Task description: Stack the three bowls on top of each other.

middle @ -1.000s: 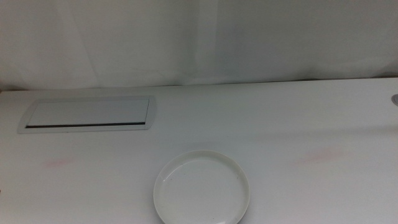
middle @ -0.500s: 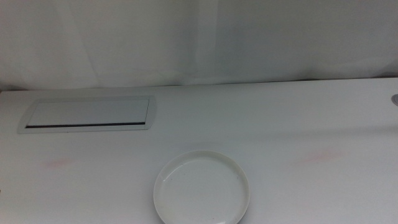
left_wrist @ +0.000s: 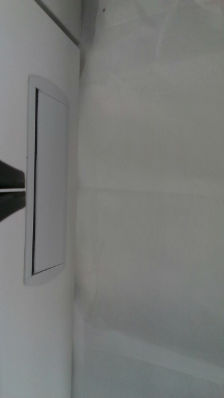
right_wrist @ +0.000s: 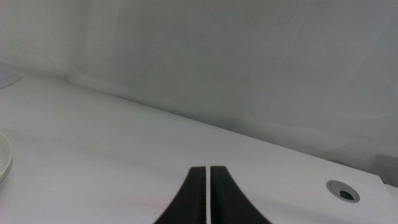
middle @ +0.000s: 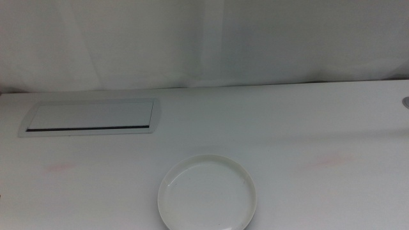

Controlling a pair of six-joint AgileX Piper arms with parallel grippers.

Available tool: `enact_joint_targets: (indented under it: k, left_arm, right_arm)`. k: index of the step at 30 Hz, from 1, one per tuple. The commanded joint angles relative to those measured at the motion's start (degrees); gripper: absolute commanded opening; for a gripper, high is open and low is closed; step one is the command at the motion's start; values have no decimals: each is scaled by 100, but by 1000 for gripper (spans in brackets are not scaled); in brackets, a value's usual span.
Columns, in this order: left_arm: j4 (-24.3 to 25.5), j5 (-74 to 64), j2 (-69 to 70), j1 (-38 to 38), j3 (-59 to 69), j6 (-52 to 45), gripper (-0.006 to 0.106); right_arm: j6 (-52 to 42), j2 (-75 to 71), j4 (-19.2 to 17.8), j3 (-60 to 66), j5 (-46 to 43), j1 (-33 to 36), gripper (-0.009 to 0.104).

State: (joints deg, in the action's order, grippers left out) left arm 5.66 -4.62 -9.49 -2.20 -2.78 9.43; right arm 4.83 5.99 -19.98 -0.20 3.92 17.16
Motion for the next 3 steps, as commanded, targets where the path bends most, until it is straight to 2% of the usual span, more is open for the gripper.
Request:
enact_joint_targets:
  k: [1,3]
  left_arm:
    - [-8,57,15,-15,22,21,-3]
    - [-8,57,15,-15,22,21,-3]
  right_arm:
    - [-18,-18,24,84,-15,-61,-3]
    - [-18,-18,23,84,-6,-61,-3]
